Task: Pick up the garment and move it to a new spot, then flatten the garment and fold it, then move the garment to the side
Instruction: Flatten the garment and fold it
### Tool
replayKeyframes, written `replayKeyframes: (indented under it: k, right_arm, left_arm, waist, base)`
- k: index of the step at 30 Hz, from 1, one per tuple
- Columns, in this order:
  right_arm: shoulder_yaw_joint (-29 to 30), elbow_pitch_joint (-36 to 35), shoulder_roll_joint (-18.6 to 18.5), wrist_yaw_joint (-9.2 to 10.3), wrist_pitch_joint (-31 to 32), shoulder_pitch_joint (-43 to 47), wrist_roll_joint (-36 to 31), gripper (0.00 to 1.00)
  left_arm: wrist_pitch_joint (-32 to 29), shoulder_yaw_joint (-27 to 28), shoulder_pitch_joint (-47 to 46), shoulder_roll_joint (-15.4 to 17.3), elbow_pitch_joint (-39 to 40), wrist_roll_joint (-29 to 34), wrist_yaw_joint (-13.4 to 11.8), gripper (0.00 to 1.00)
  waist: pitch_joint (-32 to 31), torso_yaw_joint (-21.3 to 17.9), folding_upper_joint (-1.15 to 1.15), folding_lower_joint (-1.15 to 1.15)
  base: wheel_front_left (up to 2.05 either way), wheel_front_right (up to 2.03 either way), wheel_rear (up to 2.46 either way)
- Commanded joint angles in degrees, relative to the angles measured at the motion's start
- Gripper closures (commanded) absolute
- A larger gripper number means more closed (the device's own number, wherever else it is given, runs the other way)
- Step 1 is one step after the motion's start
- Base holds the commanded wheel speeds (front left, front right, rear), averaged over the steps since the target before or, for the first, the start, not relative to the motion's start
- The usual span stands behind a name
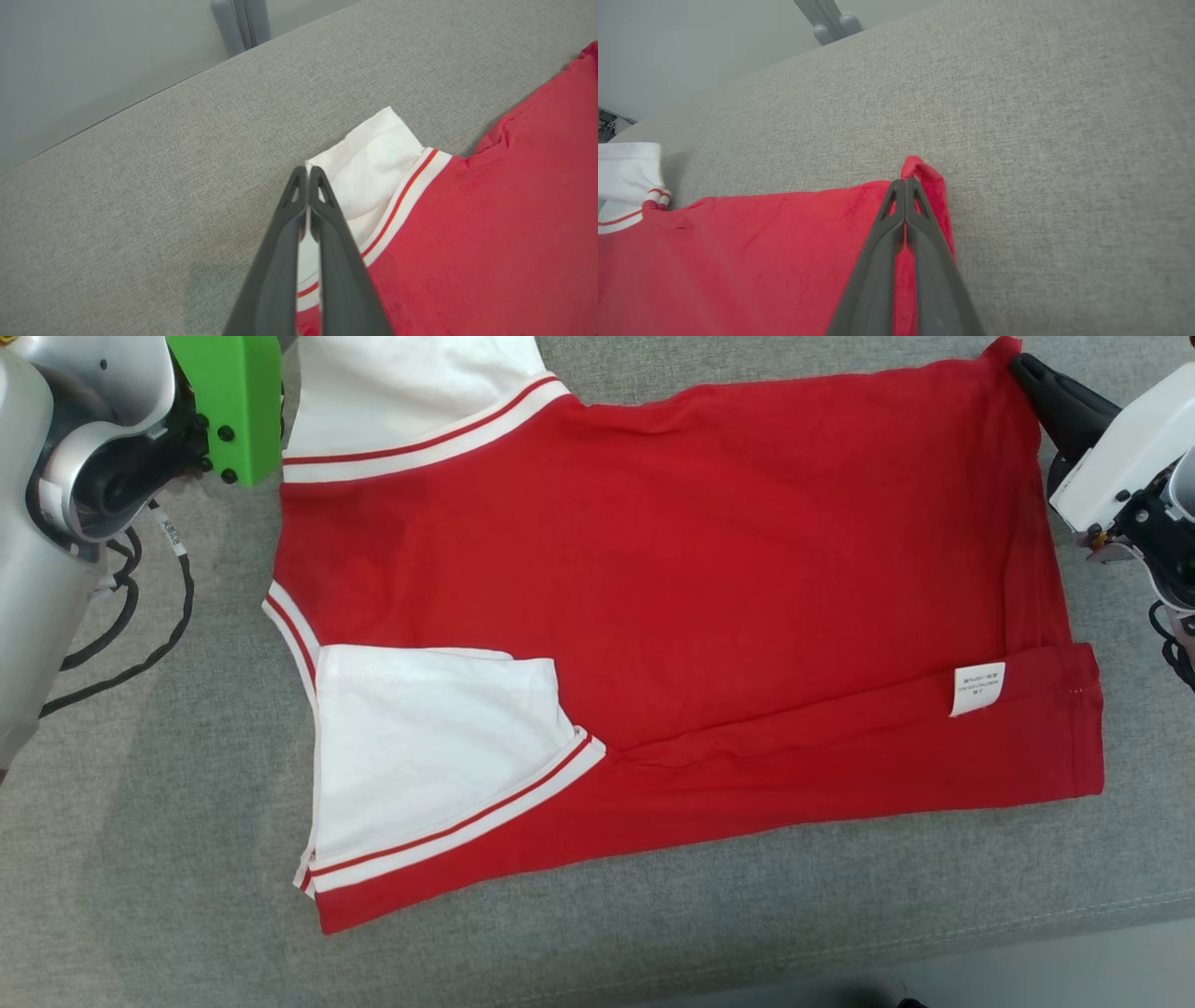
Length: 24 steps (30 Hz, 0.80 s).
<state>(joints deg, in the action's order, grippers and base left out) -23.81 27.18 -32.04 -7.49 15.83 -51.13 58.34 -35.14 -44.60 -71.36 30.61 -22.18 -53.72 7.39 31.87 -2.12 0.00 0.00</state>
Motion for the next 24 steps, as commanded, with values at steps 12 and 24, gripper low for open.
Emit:
replayKeyframes:
  k: [12, 24]
  right_arm:
    - [-1.82, -1.51, -3.9, 0.02, -10.24, -2.77, 2.22, 1.0]
    - [-3.64, -5.27, -8.74, 0.02, -13.97, 1.65, 7.74, 1.0]
  left_arm:
    - [12.54, 0.33, -3.21, 0.56, 0.91, 2.89, 0.12, 1.0]
    - [17.95, 1.01, 1.28, 1.71, 4.67, -7.22, 0.13, 1.0]
  waist:
    - [-0.4, 0.3, 0.0, 0.0]
    - [-3.79, 1.92, 0.0, 0.0]
  base:
    - [0.0, 0.0, 0.0]
    - [0.0, 0.0, 0.0]
